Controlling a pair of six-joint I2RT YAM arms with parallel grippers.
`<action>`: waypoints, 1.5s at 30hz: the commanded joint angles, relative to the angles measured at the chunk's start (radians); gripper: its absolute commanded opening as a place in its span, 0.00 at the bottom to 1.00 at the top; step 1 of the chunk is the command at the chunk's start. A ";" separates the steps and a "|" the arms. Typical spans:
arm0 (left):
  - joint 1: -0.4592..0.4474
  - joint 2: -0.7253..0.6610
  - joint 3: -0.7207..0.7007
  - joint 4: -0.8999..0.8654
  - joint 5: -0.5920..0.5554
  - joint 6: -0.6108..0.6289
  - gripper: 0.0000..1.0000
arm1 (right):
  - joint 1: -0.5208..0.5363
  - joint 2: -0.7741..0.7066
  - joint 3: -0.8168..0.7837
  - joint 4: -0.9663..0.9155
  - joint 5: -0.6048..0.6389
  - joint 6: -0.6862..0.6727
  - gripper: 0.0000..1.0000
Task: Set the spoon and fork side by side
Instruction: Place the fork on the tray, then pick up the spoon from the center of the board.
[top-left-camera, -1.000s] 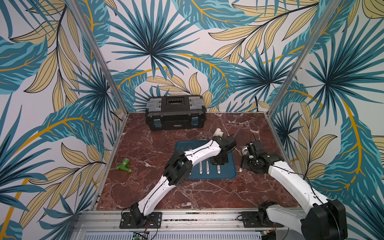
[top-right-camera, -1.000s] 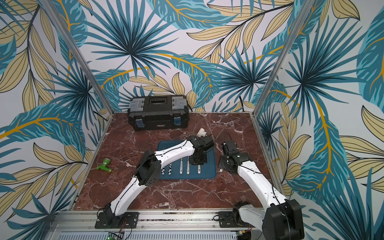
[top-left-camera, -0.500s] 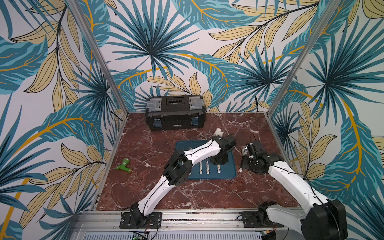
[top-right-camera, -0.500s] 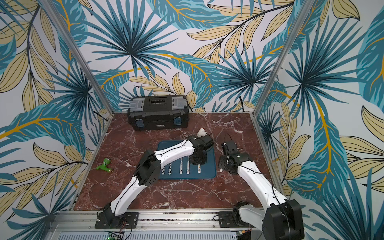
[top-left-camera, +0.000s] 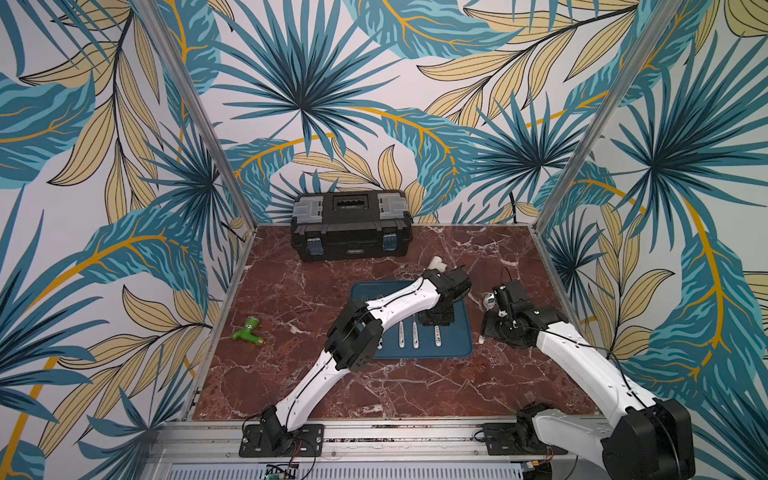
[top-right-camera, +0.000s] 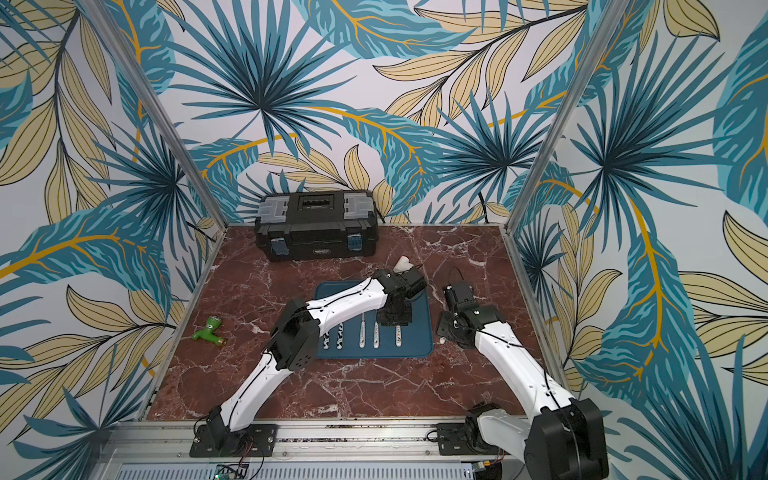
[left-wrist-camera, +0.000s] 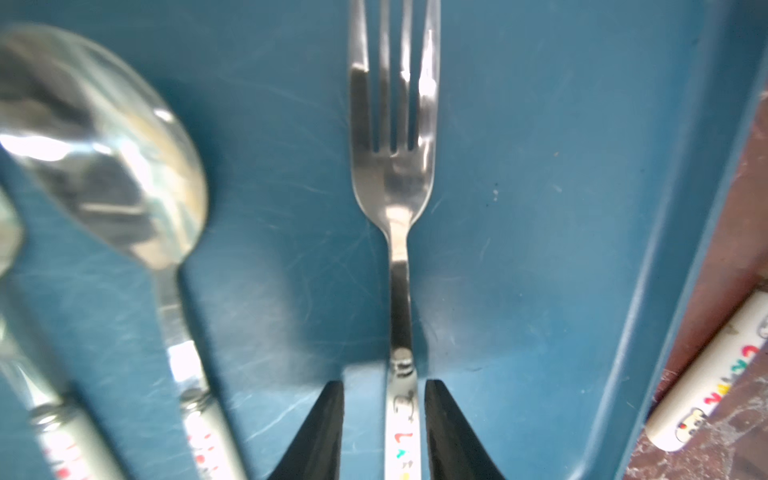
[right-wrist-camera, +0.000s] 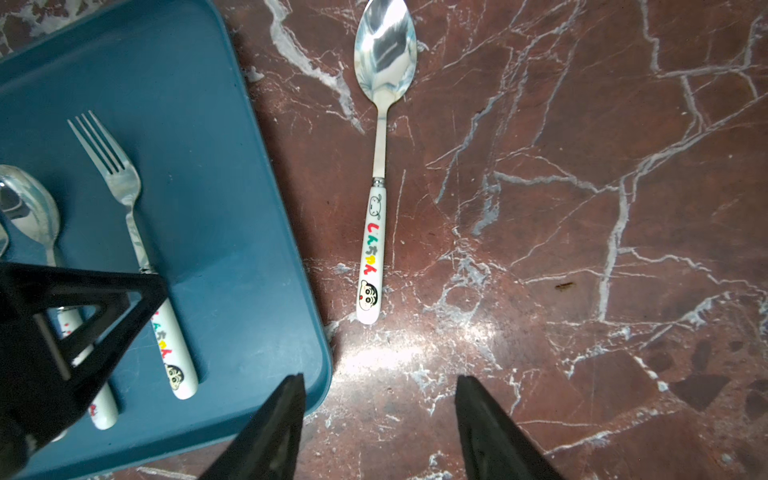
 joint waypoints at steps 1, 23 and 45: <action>-0.011 -0.141 0.072 -0.040 -0.069 0.040 0.38 | -0.005 -0.006 -0.009 -0.025 0.042 -0.003 0.65; 0.046 -1.334 -1.134 0.395 -0.440 0.058 0.60 | -0.053 0.403 0.173 -0.030 -0.004 0.013 0.64; 0.074 -1.485 -1.252 0.346 -0.460 0.041 0.61 | -0.070 0.582 0.207 0.019 -0.048 0.060 0.49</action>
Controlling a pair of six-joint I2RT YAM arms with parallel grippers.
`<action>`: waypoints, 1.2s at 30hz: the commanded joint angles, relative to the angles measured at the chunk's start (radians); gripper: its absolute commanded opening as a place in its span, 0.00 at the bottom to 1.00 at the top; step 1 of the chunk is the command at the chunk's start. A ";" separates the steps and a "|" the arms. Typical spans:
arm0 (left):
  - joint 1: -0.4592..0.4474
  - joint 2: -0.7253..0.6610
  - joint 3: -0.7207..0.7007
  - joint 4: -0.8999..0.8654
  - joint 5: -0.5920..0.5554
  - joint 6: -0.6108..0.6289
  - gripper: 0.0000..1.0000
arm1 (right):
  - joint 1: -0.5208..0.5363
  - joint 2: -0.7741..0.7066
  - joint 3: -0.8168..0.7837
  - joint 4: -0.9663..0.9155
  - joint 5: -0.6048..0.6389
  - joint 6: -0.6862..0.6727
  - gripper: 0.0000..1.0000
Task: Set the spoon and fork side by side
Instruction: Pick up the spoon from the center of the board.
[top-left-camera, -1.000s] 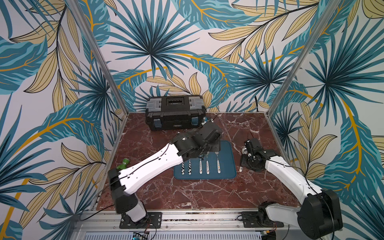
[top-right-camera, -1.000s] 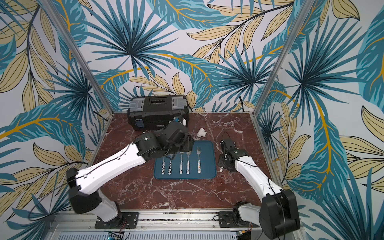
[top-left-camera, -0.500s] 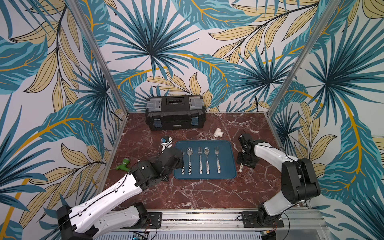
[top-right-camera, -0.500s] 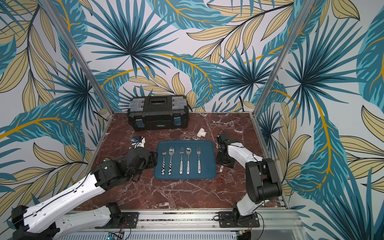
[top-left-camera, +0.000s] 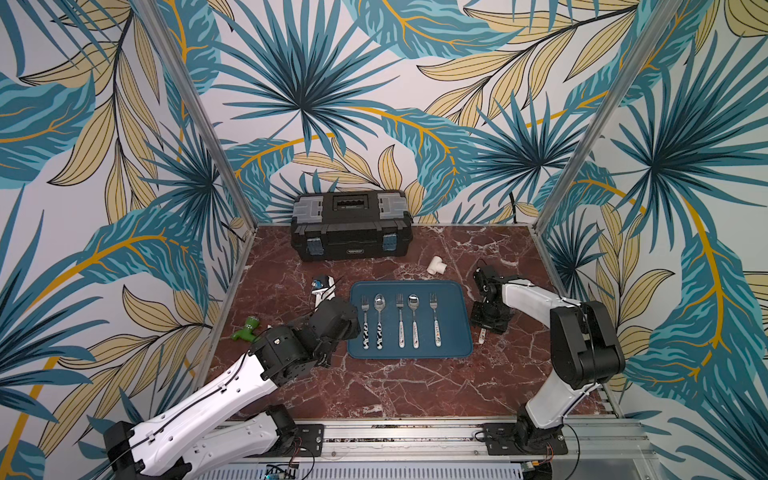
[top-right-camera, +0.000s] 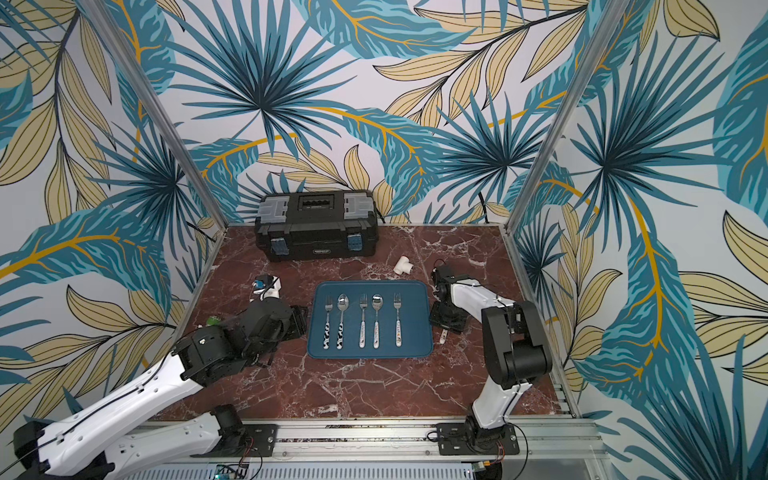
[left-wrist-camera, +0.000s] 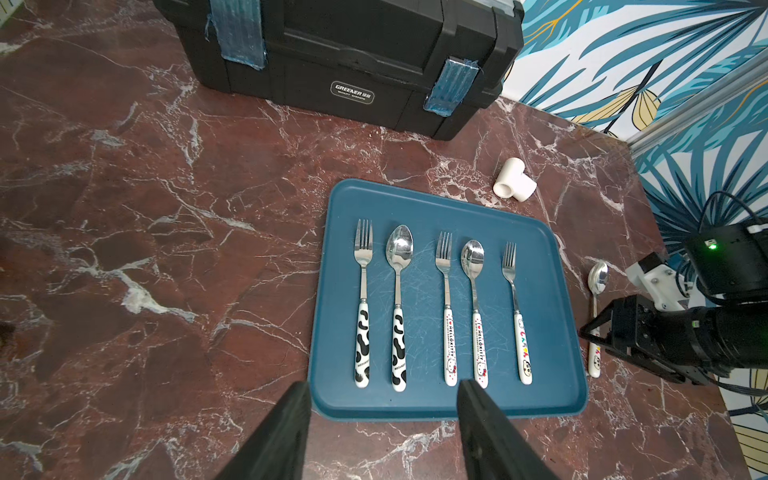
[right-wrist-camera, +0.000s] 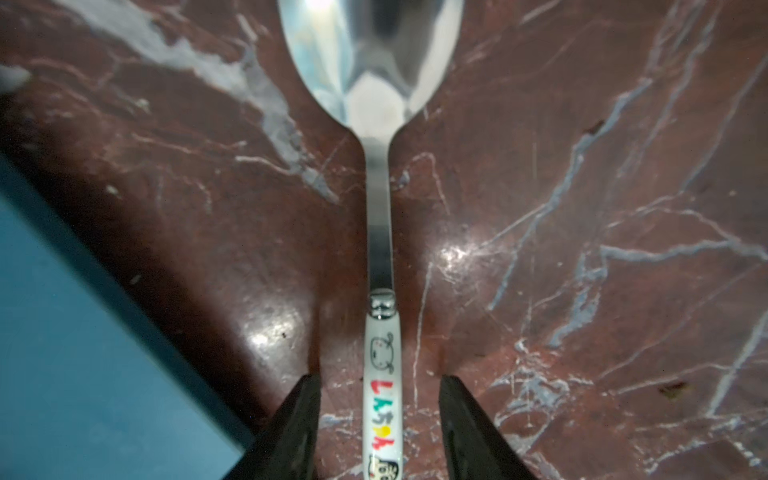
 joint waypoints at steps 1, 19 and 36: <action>0.006 0.007 -0.018 -0.002 -0.012 0.001 0.61 | -0.004 0.012 -0.027 0.013 -0.006 0.018 0.47; 0.007 0.034 0.014 -0.046 -0.017 -0.003 0.62 | -0.023 -0.032 -0.071 0.055 -0.037 0.020 0.06; 0.007 0.070 0.005 -0.017 0.013 -0.026 0.62 | 0.182 -0.140 0.108 -0.110 -0.014 -0.059 0.04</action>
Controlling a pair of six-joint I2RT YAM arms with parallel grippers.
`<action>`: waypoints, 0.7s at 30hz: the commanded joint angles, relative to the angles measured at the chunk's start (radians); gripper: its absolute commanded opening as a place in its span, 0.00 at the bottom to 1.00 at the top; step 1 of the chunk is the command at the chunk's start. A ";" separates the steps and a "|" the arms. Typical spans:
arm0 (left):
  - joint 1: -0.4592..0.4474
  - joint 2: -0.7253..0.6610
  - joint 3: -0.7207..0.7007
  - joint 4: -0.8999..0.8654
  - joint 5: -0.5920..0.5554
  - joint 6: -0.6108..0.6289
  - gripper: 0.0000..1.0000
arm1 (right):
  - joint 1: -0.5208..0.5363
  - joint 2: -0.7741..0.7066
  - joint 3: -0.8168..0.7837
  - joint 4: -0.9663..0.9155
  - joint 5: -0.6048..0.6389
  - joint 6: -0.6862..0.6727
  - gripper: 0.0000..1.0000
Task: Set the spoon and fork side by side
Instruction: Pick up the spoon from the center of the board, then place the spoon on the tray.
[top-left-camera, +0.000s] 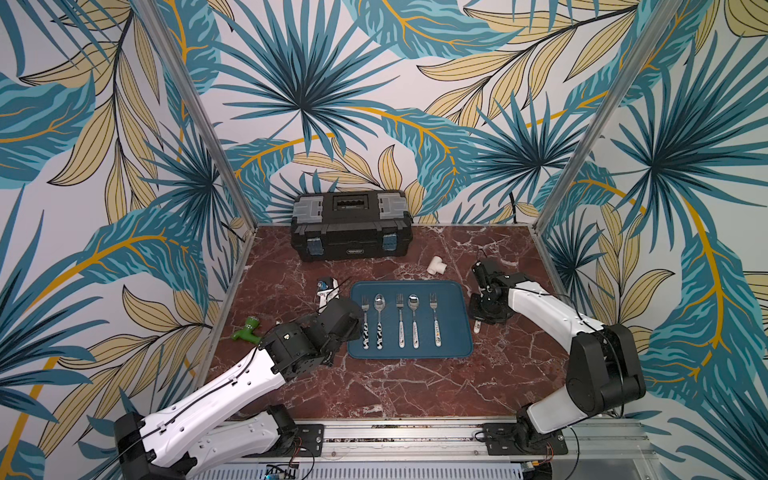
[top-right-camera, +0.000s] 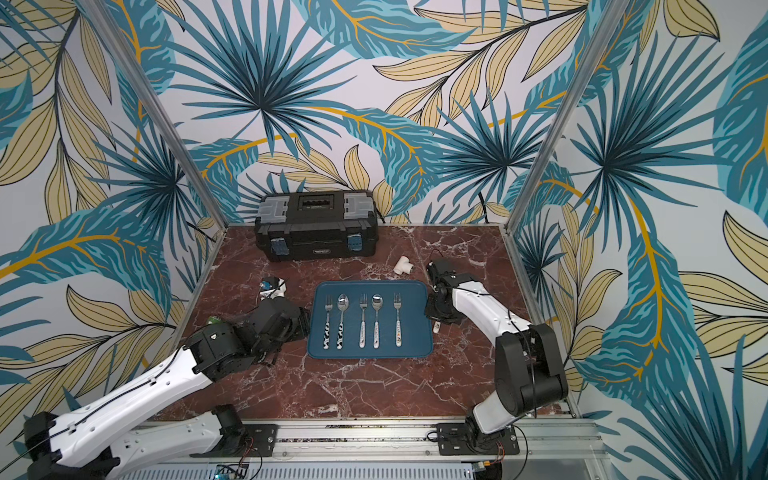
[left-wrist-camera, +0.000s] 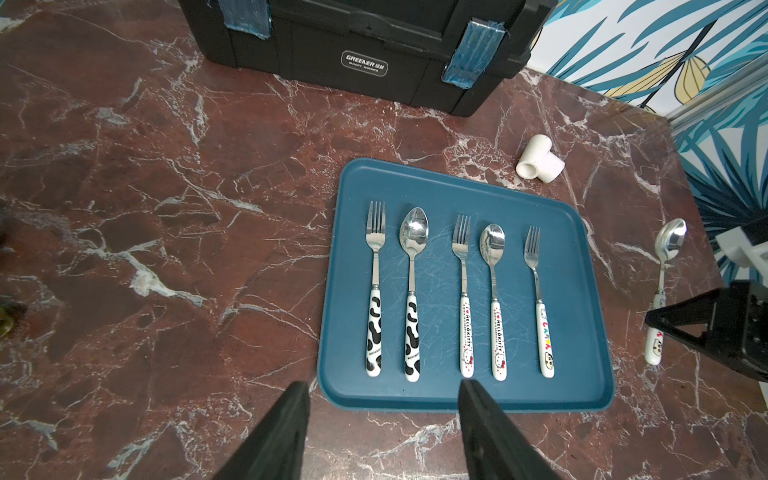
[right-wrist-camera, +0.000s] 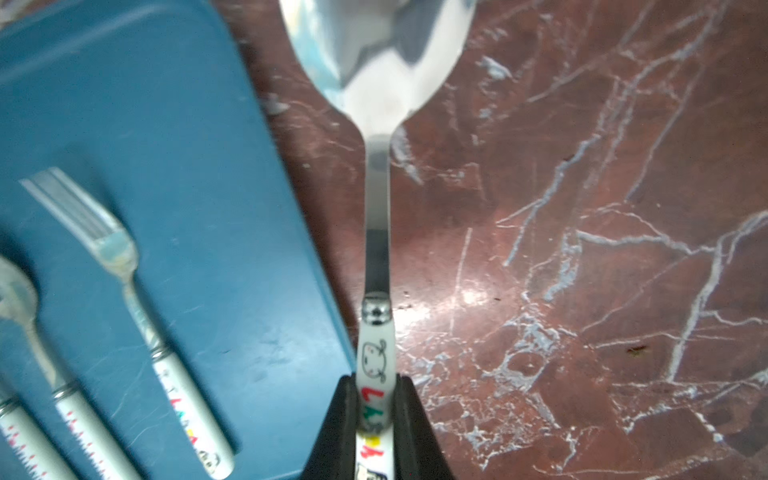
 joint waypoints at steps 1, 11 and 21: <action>0.005 0.014 0.005 0.008 0.000 -0.008 0.62 | 0.087 0.049 0.055 -0.056 -0.032 -0.045 0.04; 0.005 -0.013 0.010 -0.035 -0.011 -0.019 0.62 | 0.163 0.172 0.083 -0.042 -0.047 -0.055 0.04; 0.005 -0.008 -0.015 -0.013 -0.009 -0.021 0.62 | 0.192 0.237 0.092 -0.037 -0.018 -0.073 0.04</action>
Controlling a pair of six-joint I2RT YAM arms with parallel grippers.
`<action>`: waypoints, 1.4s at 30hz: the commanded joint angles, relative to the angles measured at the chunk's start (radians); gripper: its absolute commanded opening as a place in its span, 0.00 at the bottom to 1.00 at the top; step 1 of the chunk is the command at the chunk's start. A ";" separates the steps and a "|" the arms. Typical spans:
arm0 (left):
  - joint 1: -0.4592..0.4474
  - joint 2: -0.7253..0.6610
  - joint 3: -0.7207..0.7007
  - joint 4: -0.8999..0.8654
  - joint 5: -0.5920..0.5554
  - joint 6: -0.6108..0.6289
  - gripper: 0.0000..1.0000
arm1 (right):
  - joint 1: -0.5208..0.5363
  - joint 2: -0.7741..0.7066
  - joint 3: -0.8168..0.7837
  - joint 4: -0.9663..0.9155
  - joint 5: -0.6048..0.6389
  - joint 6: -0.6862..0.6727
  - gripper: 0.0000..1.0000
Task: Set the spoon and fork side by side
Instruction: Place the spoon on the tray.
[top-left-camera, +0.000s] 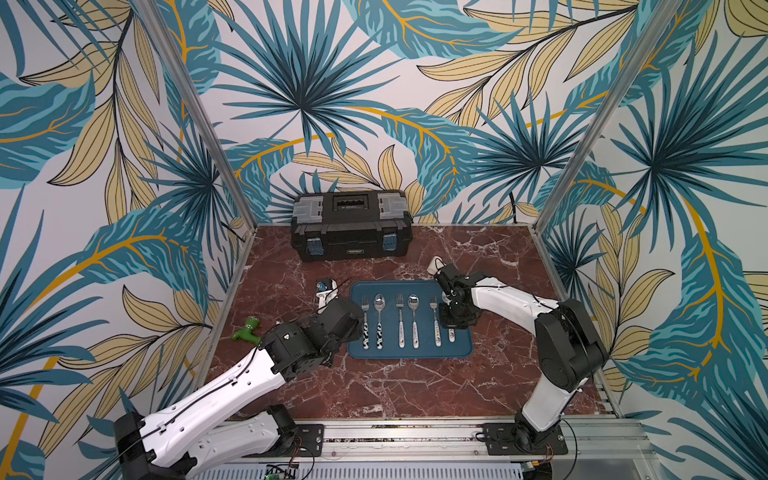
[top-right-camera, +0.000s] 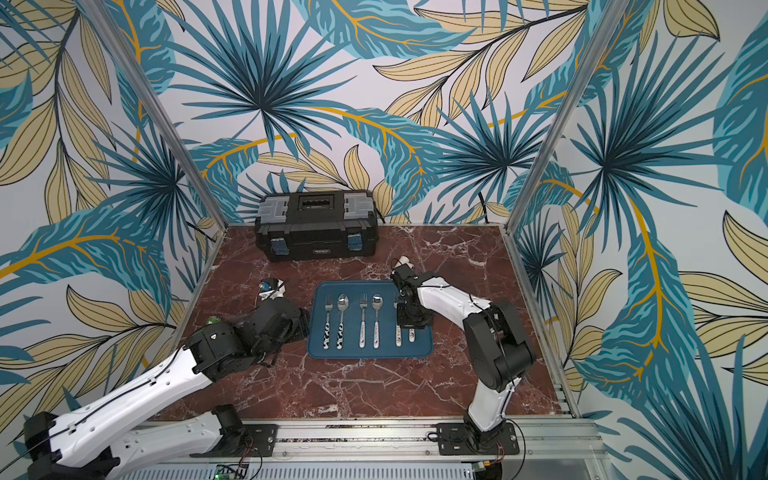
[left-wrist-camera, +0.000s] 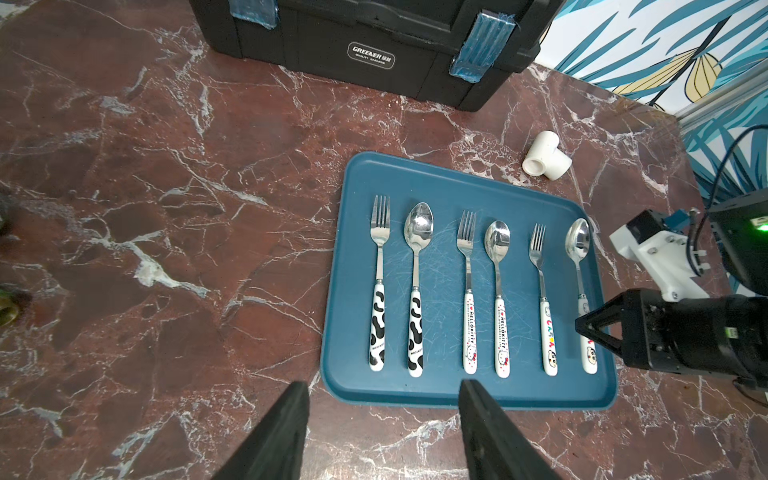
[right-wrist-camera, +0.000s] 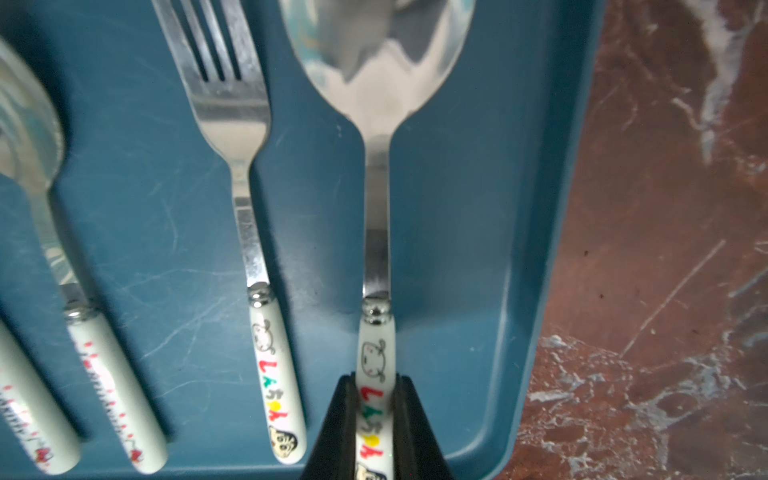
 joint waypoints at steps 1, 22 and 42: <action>0.005 0.002 -0.012 0.004 -0.010 0.002 0.62 | 0.004 0.028 0.008 -0.021 0.020 -0.013 0.04; 0.007 0.034 -0.009 0.020 -0.002 0.012 0.62 | 0.006 0.061 -0.004 -0.001 0.001 -0.021 0.05; 0.006 0.046 -0.019 0.025 0.003 0.011 0.62 | 0.011 0.055 -0.039 0.014 -0.004 -0.012 0.29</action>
